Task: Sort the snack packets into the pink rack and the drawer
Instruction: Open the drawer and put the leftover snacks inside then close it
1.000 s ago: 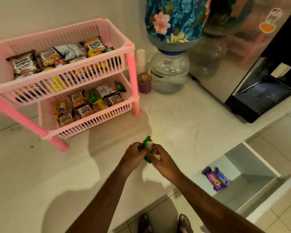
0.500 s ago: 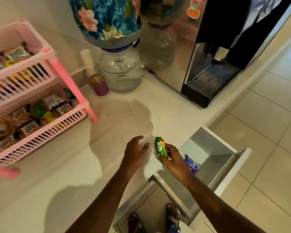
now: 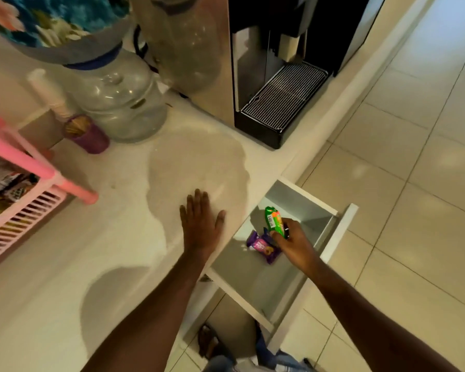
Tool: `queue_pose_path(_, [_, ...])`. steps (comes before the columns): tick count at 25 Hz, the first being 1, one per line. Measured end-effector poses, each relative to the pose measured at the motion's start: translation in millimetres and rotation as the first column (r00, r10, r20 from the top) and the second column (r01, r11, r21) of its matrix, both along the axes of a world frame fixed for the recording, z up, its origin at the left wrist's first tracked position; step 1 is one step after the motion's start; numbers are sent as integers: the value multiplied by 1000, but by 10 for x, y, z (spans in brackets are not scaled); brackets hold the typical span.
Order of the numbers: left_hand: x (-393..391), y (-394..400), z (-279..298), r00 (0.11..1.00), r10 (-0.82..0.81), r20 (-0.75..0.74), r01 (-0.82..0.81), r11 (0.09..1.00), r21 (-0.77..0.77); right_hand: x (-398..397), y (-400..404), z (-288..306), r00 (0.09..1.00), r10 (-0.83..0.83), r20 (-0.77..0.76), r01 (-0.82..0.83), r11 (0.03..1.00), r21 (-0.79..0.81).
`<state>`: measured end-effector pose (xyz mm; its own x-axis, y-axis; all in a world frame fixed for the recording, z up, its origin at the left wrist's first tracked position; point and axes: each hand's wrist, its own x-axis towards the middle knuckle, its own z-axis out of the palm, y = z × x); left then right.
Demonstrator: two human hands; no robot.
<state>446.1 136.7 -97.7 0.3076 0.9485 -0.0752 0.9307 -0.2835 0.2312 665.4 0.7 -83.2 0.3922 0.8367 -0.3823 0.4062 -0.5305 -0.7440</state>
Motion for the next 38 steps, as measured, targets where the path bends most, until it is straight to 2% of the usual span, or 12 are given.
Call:
queue_pose_path(2, [-5, -13, -57, 999, 23, -42, -20, 998, 56, 134, 62, -127, 998, 43, 45, -40, 998, -56])
queue_pose_path(7, [-1, 27, -164, 999, 34, -40, -30, 995, 94, 355, 350, -451, 976, 147, 160, -104, 963, -250])
queue_pose_path(12, [-11, 42, -199, 998, 43, -48, -38, 995, 96, 358, 689, -759, 960, 199, 196, -110, 914, -391])
queue_pose_path(17, [-23, 51, -234, 998, 43, -40, -38, 992, 118, 393, 808, -1100, 928, 321, 187, -169, 813, -558])
queue_pose_path(24, [-28, 52, -253, 998, 52, -38, -47, 990, 134, 364, 848, -1303, 878, 379, 291, -152, 799, -582])
queue_pose_path(28, [-39, 64, -254, 998, 54, -34, -49, 989, 138, 335, 831, -1336, 883, 382, 273, -166, 797, -580])
queue_pose_path(34, [-27, 54, -227, 999, 46, -27, -42, 991, 130, 326, 839, -1167, 957, 222, 189, -99, 858, -505])
queue_pose_path(38, [-24, 60, -214, 998, 52, -23, -49, 992, 115, 353, 690, -918, 988, 105, 115, -54, 925, -375])
